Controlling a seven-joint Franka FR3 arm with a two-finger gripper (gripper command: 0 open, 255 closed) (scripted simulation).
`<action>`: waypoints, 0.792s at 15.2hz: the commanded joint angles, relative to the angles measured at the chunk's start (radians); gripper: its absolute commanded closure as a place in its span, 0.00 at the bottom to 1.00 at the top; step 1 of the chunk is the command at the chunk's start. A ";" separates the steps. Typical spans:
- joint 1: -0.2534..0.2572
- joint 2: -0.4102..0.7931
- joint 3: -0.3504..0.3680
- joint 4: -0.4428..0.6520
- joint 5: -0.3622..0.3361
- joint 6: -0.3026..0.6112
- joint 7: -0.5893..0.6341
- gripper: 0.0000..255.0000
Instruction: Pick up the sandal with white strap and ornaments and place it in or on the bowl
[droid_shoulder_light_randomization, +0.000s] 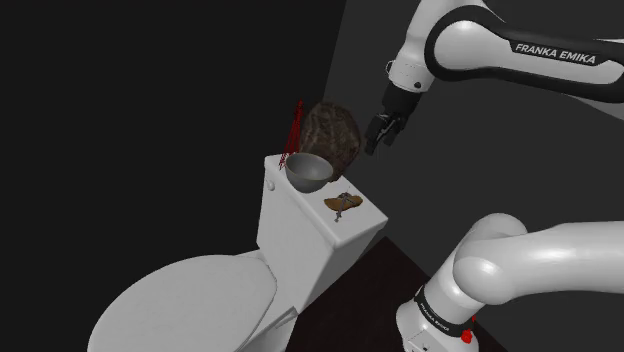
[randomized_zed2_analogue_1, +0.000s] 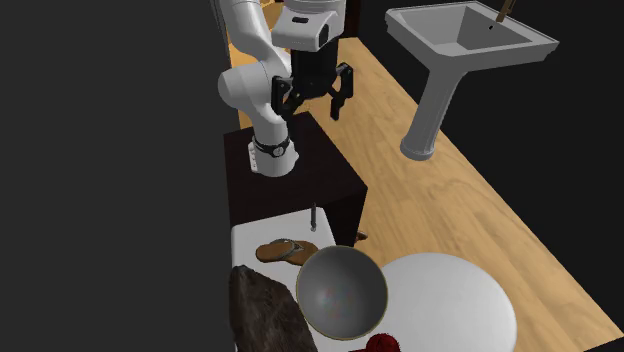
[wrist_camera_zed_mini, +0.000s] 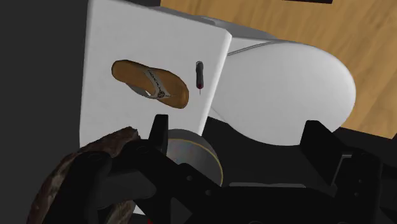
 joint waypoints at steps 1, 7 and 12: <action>0.000 0.000 0.000 0.000 0.000 0.000 0.000 0.00; 0.030 0.144 -0.125 -0.054 -0.051 0.132 -0.261 0.00; 0.057 0.311 -0.216 -0.055 -0.079 0.242 -0.475 0.00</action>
